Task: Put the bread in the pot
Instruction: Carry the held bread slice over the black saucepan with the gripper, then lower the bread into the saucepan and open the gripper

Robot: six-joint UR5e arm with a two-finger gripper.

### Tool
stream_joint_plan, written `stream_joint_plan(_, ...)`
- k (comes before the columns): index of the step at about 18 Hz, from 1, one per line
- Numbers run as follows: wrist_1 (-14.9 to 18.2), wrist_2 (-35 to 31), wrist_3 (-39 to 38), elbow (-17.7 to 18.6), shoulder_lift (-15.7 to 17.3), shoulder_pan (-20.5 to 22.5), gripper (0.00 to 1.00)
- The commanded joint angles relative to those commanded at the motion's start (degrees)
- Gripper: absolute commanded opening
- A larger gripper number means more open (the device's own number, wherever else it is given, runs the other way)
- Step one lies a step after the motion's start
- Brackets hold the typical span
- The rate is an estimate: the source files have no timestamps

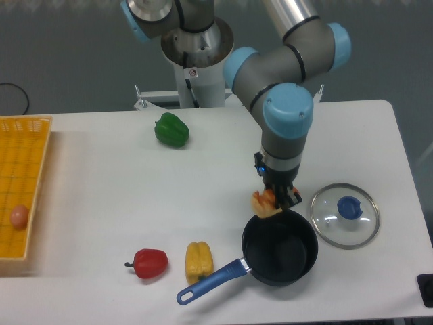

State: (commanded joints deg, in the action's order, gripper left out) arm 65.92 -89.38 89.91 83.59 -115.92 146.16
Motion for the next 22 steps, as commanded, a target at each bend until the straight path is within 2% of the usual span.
stream_joint_plan(12,-2.6,0.0,-2.6,-4.8,-5.1,-1.0,0.48)
stream_joint_plan(17,-4.5,-0.1,-2.5,-4.5,-6.2,-1.1,0.49)
stream_joint_plan(22,-4.5,-0.2,-2.6,-4.1,-6.0,-1.7,0.56)
